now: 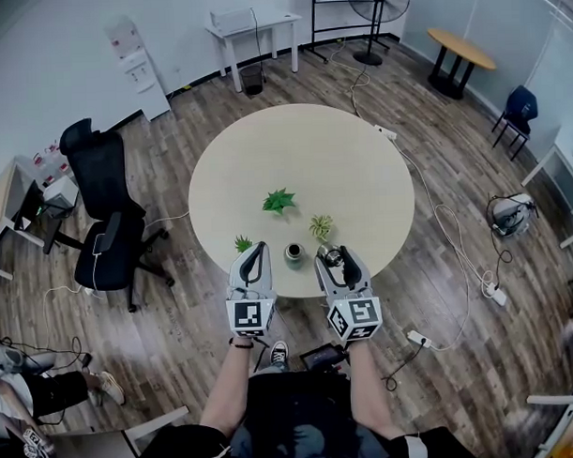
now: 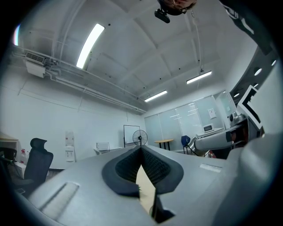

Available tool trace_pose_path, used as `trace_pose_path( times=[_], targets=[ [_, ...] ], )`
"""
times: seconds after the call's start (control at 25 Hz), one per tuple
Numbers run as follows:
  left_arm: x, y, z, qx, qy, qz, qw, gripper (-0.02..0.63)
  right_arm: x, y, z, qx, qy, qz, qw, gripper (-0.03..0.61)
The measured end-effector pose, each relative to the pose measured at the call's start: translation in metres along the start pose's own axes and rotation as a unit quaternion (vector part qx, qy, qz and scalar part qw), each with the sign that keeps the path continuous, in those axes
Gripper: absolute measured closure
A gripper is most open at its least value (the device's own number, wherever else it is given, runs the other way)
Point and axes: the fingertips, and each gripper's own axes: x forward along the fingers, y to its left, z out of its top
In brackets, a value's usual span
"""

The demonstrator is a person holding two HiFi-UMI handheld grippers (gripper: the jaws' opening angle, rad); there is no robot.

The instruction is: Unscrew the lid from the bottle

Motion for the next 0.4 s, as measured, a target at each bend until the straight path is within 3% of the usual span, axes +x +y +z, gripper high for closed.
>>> trace_pose_path(
  times=[0.4],
  targets=[
    [-0.0022, -0.0002, 0.0032, 0.008, 0.005, 0.0, 1.0, 0.614, -0.0067, 0.0003, 0.0007, -0.012, 0.007, -0.001, 1.0, 0.322]
  ],
)
